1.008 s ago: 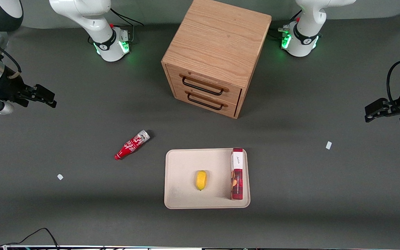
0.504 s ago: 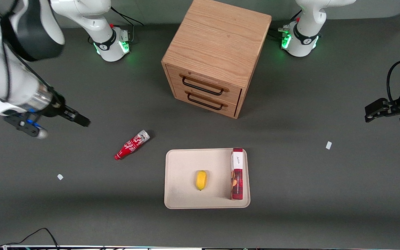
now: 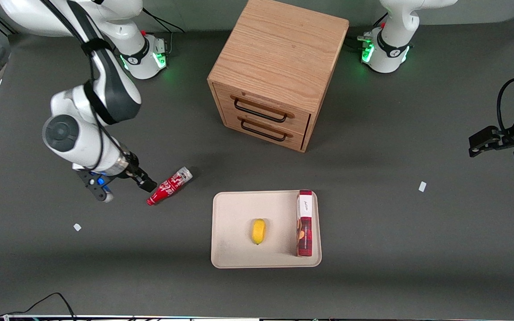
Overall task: Place coke bottle on tray
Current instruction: 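Move the open right gripper down toward the red Coca-Cola bottle, then close the right gripper around the bottle's body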
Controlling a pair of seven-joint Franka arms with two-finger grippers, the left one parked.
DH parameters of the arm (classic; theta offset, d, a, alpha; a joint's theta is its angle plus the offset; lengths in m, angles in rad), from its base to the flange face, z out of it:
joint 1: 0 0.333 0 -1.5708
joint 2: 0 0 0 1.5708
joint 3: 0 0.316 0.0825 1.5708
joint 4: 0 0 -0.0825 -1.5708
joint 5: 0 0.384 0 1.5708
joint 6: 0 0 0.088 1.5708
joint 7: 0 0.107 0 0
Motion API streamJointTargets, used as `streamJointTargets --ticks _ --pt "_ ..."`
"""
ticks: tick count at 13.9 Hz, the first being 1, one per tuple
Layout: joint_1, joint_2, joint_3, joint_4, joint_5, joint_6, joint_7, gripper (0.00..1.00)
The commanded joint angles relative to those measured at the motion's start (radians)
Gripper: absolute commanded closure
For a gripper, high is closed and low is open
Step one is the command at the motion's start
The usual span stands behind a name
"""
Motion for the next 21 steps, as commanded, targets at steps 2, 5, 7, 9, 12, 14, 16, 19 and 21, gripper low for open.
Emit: streamJointTargets --ticks 2,5,7,9,12,14,16,19,21 --pt "0.003 0.073 0.002 -0.060 -0.058 0.087 0.126 0.00" --pt "0.010 0.133 0.007 -0.098 -0.108 0.195 0.198 0.00" --pt "0.010 0.167 0.007 -0.096 -0.127 0.220 0.232 0.00" --pt "0.012 0.205 0.008 -0.101 -0.130 0.255 0.246 0.00" --pt "0.018 0.236 0.008 -0.104 -0.131 0.292 0.249 0.00" --pt "0.018 0.259 0.008 -0.106 -0.156 0.321 0.250 0.00" --pt "0.016 0.268 0.008 -0.104 -0.196 0.325 0.279 0.00" --pt "0.015 0.273 0.011 -0.103 -0.205 0.326 0.286 0.39" --pt "0.013 0.271 0.011 -0.101 -0.205 0.326 0.284 0.63"
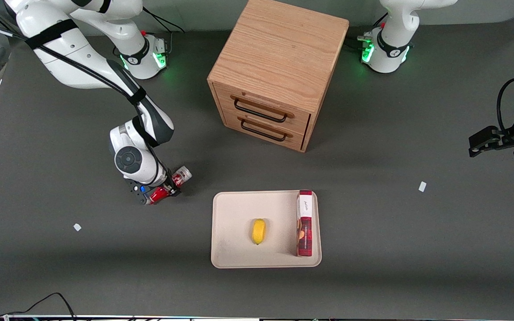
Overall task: Place coke bottle on tray
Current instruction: 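Close the right gripper around the bottle's body, then lift the bottle upright and carry it toward the white tray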
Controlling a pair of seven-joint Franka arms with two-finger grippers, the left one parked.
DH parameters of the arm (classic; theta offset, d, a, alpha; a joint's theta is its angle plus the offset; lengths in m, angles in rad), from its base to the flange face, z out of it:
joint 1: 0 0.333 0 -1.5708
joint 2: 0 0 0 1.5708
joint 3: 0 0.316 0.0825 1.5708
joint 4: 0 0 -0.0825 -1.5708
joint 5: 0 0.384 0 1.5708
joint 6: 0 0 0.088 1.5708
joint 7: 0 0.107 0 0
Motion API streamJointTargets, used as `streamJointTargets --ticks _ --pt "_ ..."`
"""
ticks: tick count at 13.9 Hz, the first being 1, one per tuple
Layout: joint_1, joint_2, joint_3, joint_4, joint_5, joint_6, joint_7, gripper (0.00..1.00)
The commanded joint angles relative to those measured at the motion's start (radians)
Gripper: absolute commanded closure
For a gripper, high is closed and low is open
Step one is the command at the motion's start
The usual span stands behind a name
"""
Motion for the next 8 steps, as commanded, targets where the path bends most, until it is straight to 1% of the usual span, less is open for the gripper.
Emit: streamJointTargets --ticks 1,3,4,6,8 --pt "0.004 0.001 0.002 0.006 -0.032 0.011 0.039 0.73" --pt "0.003 -0.008 0.004 0.012 -0.034 0.009 0.025 0.96" --pt "0.003 -0.014 0.005 0.021 -0.034 0.005 0.013 1.00" --pt "-0.003 -0.028 0.027 0.062 -0.032 -0.026 0.010 1.00" --pt "-0.005 -0.037 0.048 0.155 -0.031 -0.139 0.000 1.00"
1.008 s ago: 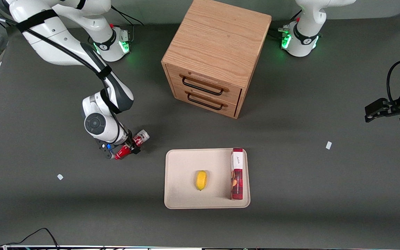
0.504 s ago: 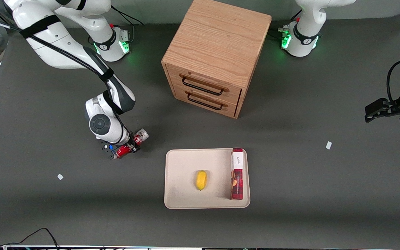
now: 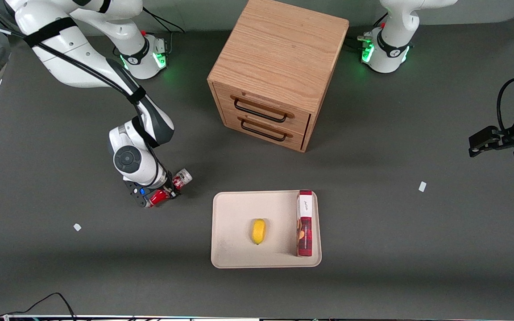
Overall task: Place coke bottle on tray
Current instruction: 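Lift the bottle upright and carry it toward the white tray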
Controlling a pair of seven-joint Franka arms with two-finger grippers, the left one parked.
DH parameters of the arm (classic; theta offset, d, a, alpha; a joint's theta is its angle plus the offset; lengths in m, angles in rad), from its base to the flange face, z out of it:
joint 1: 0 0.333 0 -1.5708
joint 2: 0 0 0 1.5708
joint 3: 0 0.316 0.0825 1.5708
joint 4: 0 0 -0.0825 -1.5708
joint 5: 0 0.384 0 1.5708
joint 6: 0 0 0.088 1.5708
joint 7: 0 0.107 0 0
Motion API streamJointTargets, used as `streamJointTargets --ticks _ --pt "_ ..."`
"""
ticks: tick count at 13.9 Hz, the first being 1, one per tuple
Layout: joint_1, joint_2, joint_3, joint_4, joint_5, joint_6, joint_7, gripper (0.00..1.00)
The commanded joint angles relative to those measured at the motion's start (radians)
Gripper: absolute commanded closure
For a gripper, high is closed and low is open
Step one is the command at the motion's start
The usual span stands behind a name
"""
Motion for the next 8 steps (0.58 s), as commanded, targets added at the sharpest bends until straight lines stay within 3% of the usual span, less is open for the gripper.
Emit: streamJointTargets --ticks 1,8 --pt "-0.005 -0.026 0.038 0.147 -0.013 -0.183 -0.040 1.00" --pt "0.003 -0.011 0.100 0.540 -0.014 -0.489 -0.316 1.00"
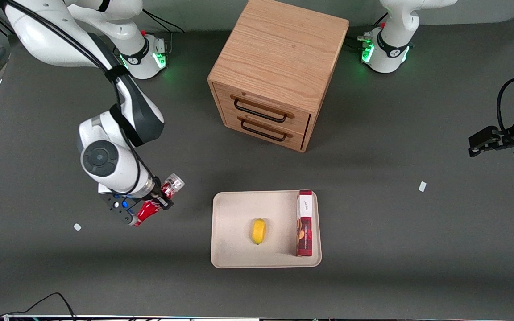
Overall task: Place coke bottle on tray
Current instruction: 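Lift the bottle upright and carry it toward the white tray, then lower the upright bottle onto the tray beside the lemon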
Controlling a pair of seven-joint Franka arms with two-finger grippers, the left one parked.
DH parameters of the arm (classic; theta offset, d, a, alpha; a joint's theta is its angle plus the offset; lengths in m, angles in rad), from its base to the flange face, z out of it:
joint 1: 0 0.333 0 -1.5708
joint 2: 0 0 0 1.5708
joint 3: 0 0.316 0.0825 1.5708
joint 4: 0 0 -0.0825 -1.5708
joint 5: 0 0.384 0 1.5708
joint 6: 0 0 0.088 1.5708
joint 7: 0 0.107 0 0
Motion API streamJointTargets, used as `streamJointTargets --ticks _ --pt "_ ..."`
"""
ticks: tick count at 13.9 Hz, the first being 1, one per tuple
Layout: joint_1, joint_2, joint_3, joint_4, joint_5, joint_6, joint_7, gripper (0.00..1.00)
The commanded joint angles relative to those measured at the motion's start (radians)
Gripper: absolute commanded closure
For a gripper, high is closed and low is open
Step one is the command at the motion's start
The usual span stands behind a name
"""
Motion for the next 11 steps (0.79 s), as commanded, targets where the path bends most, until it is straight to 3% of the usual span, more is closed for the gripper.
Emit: streamJointTargets --ticks 1,5,9,11 --pt "0.005 0.043 0.047 0.185 -0.015 -0.089 -0.156 1.00" --pt "0.054 0.187 0.065 0.389 -0.023 -0.090 -0.535 1.00" --pt "0.195 0.366 0.048 0.535 -0.025 -0.054 -0.546 1.00" --pt "0.220 0.423 0.021 0.546 -0.025 -0.015 -0.546 1.00"
